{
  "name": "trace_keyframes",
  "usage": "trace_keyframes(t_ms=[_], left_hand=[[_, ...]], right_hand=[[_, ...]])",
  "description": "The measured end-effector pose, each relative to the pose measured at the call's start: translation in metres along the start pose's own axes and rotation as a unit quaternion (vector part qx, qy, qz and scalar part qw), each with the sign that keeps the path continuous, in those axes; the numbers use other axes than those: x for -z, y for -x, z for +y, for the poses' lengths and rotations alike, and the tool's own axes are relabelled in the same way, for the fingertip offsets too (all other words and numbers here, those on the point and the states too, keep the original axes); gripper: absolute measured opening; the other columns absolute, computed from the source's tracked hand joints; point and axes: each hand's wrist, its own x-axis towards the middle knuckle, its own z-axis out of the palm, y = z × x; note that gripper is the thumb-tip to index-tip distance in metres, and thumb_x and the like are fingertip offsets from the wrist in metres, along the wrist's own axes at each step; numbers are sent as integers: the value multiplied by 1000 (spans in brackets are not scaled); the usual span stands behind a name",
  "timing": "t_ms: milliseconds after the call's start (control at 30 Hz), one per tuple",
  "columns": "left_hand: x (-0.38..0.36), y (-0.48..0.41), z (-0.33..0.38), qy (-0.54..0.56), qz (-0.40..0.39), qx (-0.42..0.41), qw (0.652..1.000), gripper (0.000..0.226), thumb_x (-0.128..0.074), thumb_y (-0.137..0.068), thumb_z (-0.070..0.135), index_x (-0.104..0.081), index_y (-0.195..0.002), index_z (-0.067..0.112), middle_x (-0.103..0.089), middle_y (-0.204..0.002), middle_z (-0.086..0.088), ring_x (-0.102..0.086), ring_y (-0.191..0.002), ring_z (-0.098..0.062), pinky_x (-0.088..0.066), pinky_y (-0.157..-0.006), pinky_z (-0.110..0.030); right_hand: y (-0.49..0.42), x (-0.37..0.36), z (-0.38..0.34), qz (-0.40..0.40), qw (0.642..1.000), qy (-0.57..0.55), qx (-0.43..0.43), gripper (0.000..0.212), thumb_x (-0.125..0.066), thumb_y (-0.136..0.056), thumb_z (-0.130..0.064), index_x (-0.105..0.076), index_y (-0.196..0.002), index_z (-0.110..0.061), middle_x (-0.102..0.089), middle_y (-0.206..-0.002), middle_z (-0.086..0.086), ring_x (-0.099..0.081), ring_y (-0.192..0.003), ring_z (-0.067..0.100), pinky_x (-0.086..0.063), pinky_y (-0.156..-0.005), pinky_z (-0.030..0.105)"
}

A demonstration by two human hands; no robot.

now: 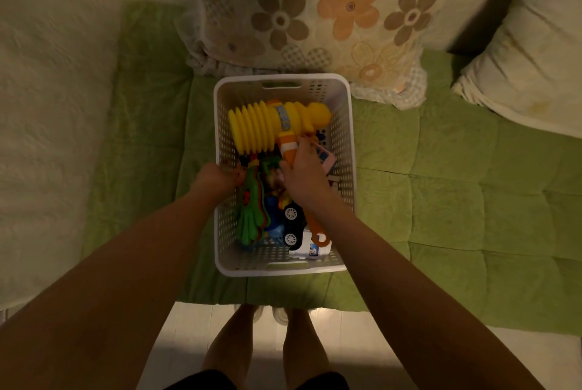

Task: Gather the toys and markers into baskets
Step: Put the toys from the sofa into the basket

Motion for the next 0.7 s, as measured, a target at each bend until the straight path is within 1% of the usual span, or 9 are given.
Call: trace_keyframes(t_ms=[67, 133, 200, 267, 367, 500, 567, 633, 700], left_hand=[[0, 0, 1, -9, 3, -2, 1000, 30, -61, -90, 19, -49, -64, 12, -50, -68, -4, -48, -63, -16, -42, -64, -27], [0, -1, 1, -16, 4, 4, 1000, 30, -61, -90, 20, -50, -64, 11, -50, -69, -5, -49, -64, -16, -41, -65, -27], [0, -3, 0, -12, 2, 6, 1000, 25, -63, -89, 21, -55, -71, 6, -54, -76, -8, -52, -71, -19, -41, -68, -27], [0, -5, -1, -11, 1, 6, 1000, 23, -63, -89, 24, -59, -82, 2, -56, -87, -12, -53, -74, -21, -42, -71, -27], [-1, -7, -2, -5, 2, 3, 1000, 29, -63, -89, 24, -62, -102, -2, -55, -92, -13, -53, -81, -22, -42, -73, -27], [-2, -10, -4, -4, 4, 4, 1000, 34, -61, -90, 23, -60, -109, -6, -55, -94, -14, -53, -85, -24, -44, -74, -29], [-3, -11, -5, -8, 4, 1, 1000, 32, -61, -90, 25, -60, -107, -3, -55, -93, -14, -53, -85, -24, -43, -74, -29], [-3, -12, -5, -8, 8, 1, 1000, 25, -60, -91, 25, -58, -99, 1, -55, -84, -10, -53, -81, -22, -43, -74, -29], [-3, -13, -6, -1, 15, 6, 1000, 21, -59, -91, 23, -55, -87, 3, -51, -73, -5, -52, -69, -17, -42, -71, -29]], right_hand=[[-4, -1, 5, -7, 1000, 20, 6, 52, -48, -99, -21, -30, -145, -5, -43, -139, 17, -43, -125, 32, -36, -101, 42], [-5, 3, 7, 21, 998, 30, 45, 37, -45, -101, -25, -46, -133, -7, -52, -128, 14, -48, -116, 29, -40, -99, 44], [-5, 9, 11, 94, 989, 44, 105, 29, -43, -100, -25, -57, -119, -8, -56, -117, 12, -50, -109, 28, -42, -93, 45], [-6, 19, 18, 203, 966, 92, 130, 28, -47, -95, -22, -59, -116, -7, -55, -115, 13, -50, -104, 29, -45, -86, 44], [-9, 35, 34, 292, 945, 132, 66, 45, -59, -84, -20, -52, -127, -9, -52, -125, 12, -48, -110, 31, -44, -81, 42], [-9, 38, 65, 205, 977, 35, 48, 73, -59, -79, -5, -34, -146, -17, -36, -146, 12, -42, -127, 30, -48, -90, 47], [-3, 37, 74, 161, 985, -46, 45, 80, -59, -83, 0, -24, -151, -22, -31, -153, 7, -40, -126, 10, -47, -92, 38], [6, 37, 79, 145, 981, -129, 28, 87, -54, -84, 9, -13, -155, -22, -30, -154, 2, -42, -113, -10, -49, -89, 33], [13, 35, 87, 157, 967, -200, -8, 86, -45, -85, 15, -10, -155, -21, -31, -147, -8, -42, -113, -18, -50, -92, 31]])
